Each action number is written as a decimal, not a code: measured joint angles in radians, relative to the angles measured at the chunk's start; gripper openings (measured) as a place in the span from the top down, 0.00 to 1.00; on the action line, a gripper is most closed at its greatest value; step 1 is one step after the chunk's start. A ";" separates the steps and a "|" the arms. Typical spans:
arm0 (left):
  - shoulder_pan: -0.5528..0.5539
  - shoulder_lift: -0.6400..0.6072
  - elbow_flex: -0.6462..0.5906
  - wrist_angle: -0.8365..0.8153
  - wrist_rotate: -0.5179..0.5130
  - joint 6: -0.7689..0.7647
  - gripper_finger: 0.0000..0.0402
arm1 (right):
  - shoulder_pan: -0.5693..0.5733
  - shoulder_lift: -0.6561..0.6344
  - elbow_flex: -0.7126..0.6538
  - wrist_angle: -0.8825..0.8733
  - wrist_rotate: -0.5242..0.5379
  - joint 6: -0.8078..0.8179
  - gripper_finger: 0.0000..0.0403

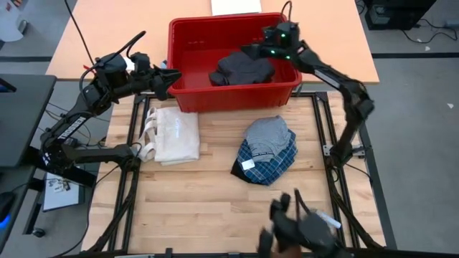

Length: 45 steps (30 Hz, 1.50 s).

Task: Fold laundry
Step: Put the gray shirt into the red laundry bin

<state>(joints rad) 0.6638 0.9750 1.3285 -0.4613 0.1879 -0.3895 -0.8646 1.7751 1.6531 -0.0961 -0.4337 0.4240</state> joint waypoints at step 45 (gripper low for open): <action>-0.409 0.938 0.000 0.407 -0.088 -0.774 0.30 | 0.319 -0.860 -1.077 -0.469 0.030 0.058 0.25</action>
<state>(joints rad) 0.2547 1.9129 1.3285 -0.0547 0.0999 -1.1633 -0.5457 0.9154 0.5762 -0.5654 -0.4038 0.4821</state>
